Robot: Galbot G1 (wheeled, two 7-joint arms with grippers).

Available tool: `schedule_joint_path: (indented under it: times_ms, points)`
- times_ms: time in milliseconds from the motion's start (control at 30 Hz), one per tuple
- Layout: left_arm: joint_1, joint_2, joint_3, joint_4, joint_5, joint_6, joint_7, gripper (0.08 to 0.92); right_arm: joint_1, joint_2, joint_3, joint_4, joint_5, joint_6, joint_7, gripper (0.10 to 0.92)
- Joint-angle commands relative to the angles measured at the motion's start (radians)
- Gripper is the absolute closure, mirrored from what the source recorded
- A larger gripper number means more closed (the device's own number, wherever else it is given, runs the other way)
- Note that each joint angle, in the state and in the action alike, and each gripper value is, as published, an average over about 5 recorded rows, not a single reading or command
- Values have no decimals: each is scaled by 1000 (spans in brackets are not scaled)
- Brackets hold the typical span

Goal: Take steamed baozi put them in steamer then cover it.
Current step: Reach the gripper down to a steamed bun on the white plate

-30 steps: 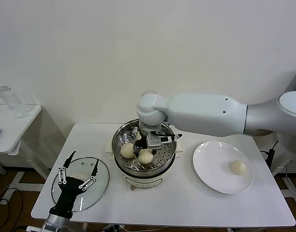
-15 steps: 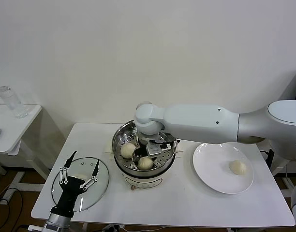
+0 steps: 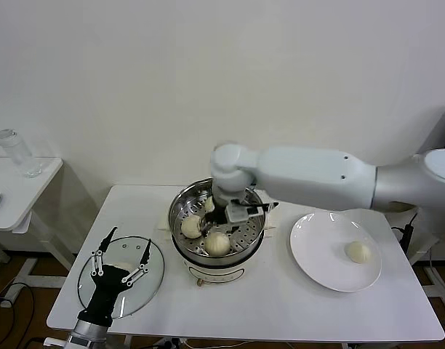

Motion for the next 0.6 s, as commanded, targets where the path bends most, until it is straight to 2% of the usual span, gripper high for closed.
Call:
schedule_joint_path:
  times_ms: [33,167,333,433,600]
  points:
    - [-4,2,4,2,1,6,-1,177,61,-257,103,-42,283,-359,-106,203]
    - [-12,6,7,3,3,10,-2,177,61,-362,93,-213,444,-540,-82,203]
    - [-18,10,7,-1,3,11,-3,177,20,-453,70,-433,486,-598,-84,203]
    - [-21,12,9,-1,2,11,-4,177,-20,-510,36,-484,502,-606,-82,203]
    - [-26,15,14,4,0,13,-6,177,-121,-592,27,-474,485,-601,-62,203]
